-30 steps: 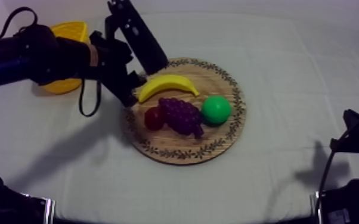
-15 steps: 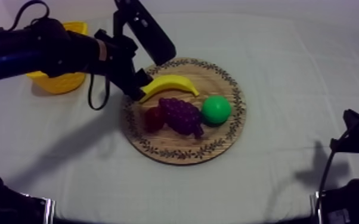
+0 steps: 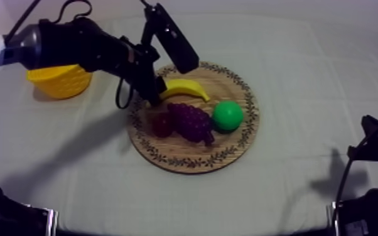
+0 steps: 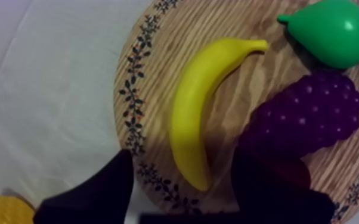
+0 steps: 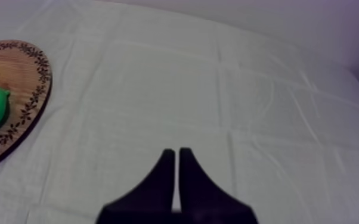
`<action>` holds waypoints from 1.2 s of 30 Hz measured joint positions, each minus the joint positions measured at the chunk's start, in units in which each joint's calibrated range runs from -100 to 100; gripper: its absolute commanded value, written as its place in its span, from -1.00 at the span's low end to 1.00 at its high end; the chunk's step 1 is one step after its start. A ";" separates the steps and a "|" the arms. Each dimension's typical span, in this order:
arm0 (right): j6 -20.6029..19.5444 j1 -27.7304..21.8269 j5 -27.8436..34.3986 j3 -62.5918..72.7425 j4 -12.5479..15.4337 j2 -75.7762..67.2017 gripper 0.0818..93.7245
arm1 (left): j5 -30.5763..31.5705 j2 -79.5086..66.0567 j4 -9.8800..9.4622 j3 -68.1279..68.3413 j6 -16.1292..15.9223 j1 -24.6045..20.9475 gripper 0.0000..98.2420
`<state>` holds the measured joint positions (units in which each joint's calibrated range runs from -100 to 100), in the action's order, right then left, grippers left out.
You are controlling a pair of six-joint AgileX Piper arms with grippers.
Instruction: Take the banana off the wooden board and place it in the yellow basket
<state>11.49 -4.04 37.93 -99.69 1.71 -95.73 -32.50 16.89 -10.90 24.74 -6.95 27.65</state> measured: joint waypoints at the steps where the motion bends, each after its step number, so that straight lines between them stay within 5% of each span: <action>1: 0.00 0.00 0.00 0.00 0.00 0.00 -0.99 | -0.66 0.79 0.17 -0.97 -0.21 0.00 0.24; 14: -0.03 0.00 0.00 0.00 0.00 0.00 -0.99 | -12.39 12.01 1.14 -13.23 0.22 0.37 0.20; 26: 0.04 0.00 0.00 0.00 0.00 0.00 -0.99 | -21.88 18.97 -0.35 -22.24 3.05 1.09 0.10; 36: -0.03 0.00 0.00 0.00 0.00 0.00 -0.99 | -25.08 21.92 -3.88 -25.06 7.57 2.31 -0.41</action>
<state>11.46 -4.04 37.93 -99.69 1.71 -95.73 -57.58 38.81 -14.77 -0.31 0.62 29.96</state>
